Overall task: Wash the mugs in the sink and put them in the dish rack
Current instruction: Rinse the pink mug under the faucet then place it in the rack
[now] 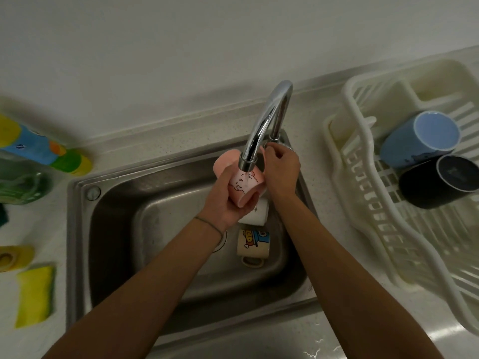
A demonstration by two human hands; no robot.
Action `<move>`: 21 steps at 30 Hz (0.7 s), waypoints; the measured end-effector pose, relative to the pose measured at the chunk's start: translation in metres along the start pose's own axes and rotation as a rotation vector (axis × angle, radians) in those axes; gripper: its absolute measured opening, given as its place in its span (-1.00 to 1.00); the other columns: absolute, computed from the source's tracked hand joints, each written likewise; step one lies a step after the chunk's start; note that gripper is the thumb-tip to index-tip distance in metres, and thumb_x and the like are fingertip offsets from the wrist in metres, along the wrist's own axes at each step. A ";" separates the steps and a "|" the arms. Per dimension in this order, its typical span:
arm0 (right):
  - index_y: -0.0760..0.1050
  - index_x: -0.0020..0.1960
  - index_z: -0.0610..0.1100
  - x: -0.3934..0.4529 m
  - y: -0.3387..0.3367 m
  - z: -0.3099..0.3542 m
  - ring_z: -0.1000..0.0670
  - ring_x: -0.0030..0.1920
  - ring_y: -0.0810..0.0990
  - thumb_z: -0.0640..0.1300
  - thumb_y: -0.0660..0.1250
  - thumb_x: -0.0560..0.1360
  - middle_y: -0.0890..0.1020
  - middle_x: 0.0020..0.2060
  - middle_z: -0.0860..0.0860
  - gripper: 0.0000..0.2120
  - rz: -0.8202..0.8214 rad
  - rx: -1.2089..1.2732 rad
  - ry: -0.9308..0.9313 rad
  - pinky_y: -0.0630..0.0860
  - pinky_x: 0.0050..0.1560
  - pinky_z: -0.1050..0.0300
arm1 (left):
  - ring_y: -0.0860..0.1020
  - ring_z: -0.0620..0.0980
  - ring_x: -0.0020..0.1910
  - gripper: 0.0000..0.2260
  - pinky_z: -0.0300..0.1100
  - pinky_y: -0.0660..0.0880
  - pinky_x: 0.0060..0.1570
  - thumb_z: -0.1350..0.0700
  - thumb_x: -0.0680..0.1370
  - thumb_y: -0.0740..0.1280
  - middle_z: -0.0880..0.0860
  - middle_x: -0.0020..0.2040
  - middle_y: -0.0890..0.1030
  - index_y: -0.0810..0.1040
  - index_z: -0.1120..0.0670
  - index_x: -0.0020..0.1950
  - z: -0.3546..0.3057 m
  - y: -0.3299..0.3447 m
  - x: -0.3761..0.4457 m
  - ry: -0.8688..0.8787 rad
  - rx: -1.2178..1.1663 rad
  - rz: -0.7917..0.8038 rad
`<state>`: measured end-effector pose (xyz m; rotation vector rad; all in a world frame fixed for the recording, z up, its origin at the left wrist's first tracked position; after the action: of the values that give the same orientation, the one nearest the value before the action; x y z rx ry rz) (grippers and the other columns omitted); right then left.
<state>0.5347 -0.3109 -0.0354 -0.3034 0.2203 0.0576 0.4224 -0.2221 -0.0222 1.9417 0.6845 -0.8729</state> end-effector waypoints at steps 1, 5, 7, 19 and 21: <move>0.68 0.00 -0.13 0.002 -0.001 0.000 0.23 -0.45 0.45 -0.15 0.30 0.61 0.65 -0.30 0.03 -0.83 -0.003 -0.001 -0.008 0.36 -0.42 0.38 | 0.72 0.19 0.00 -0.42 0.01 0.60 0.09 -0.08 0.46 0.48 0.21 0.24 0.66 0.50 0.11 0.43 0.000 0.001 0.002 -0.002 0.002 0.004; 0.68 0.07 -0.08 0.007 -0.006 0.004 0.22 -0.39 0.51 -0.13 0.30 0.61 0.70 -0.20 0.06 -0.82 -0.010 -0.027 -0.015 0.40 -0.38 0.40 | 0.73 0.20 -0.01 -0.48 0.01 0.62 0.05 -0.10 0.57 0.41 0.21 0.27 0.63 0.47 0.10 0.46 0.002 0.005 0.006 -0.013 -0.004 0.003; 0.68 0.11 -0.07 0.007 -0.008 0.006 0.19 -0.40 0.51 -0.14 0.28 0.62 0.70 -0.19 0.07 -0.80 -0.011 -0.044 -0.017 0.42 -0.41 0.37 | 0.74 0.18 -0.10 -0.50 0.01 0.61 0.06 -0.10 0.58 0.40 0.21 0.20 0.65 0.47 0.11 0.45 0.002 0.007 0.008 -0.016 -0.003 0.000; 0.67 0.09 -0.08 0.016 -0.016 0.013 0.06 -0.20 0.67 -0.18 0.21 0.65 0.68 -0.18 0.12 -0.75 -0.006 -0.145 -0.015 0.65 -0.08 0.02 | 0.73 0.19 -0.05 -0.54 0.00 0.66 -0.05 -0.10 0.60 0.39 0.20 0.18 0.67 0.50 0.11 0.42 -0.002 0.014 0.017 -0.028 0.066 -0.003; 0.60 0.15 -0.06 0.011 -0.018 0.012 0.15 -0.19 0.64 -0.18 0.20 0.66 0.66 -0.13 0.15 -0.78 0.005 -0.165 -0.038 0.65 -0.05 0.07 | 0.71 0.20 0.01 -0.58 0.12 0.60 0.13 -0.11 0.59 0.38 0.20 0.17 0.67 0.53 0.10 0.36 -0.001 0.010 0.016 -0.028 0.100 0.005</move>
<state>0.5498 -0.3246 -0.0213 -0.4658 0.1791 0.0868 0.4398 -0.2246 -0.0293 2.0149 0.6303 -0.9457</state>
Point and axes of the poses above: each hand's wrist, its own x-axis towards the middle knuckle, its own y-axis out of the palm, z = x × y, the point moved 4 cm from there along x, towards the middle knuckle
